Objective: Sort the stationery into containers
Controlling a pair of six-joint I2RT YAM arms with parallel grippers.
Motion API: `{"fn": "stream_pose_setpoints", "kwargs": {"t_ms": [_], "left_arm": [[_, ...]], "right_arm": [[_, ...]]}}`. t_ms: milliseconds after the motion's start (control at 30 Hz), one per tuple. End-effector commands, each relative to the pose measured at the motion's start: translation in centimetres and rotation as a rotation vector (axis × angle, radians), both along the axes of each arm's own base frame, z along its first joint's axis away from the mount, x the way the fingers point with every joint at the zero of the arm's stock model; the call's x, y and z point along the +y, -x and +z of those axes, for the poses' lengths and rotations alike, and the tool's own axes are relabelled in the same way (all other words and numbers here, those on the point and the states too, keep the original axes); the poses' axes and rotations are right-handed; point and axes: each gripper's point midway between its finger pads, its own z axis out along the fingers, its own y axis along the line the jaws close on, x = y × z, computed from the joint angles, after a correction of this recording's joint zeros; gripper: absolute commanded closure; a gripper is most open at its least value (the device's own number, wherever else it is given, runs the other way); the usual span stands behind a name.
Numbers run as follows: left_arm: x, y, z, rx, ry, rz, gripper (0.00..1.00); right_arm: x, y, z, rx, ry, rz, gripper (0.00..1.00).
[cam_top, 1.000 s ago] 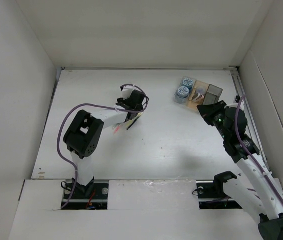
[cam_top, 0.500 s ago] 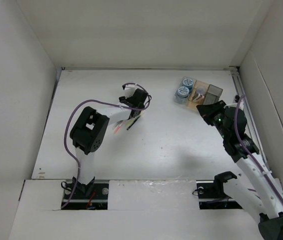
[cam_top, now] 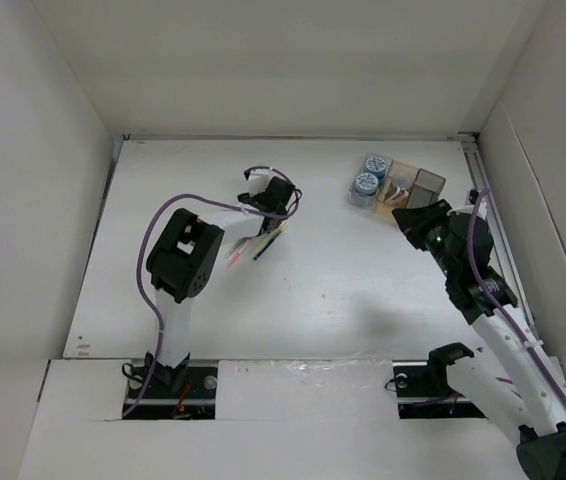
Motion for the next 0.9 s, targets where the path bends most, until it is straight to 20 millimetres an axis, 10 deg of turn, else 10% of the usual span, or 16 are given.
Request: {"fn": "stream_pose_setpoints", "kwargs": {"t_ms": [0,467,867], "left_arm": [[0.1,-0.5,0.6,-0.003,-0.001,0.001,0.43],[-1.3,-1.3,5.6,-0.094,0.082,-0.050,0.73],[-10.8,-0.5,15.1,-0.252,0.336,-0.342,0.76]], "right_arm": [[0.0,-0.5,1.8,-0.060,-0.009,0.003,0.78],[0.0,-0.5,1.8,-0.060,-0.009,0.003,0.77],[-0.8,-0.1,2.4,-0.088,-0.011,-0.035,0.72]]}}
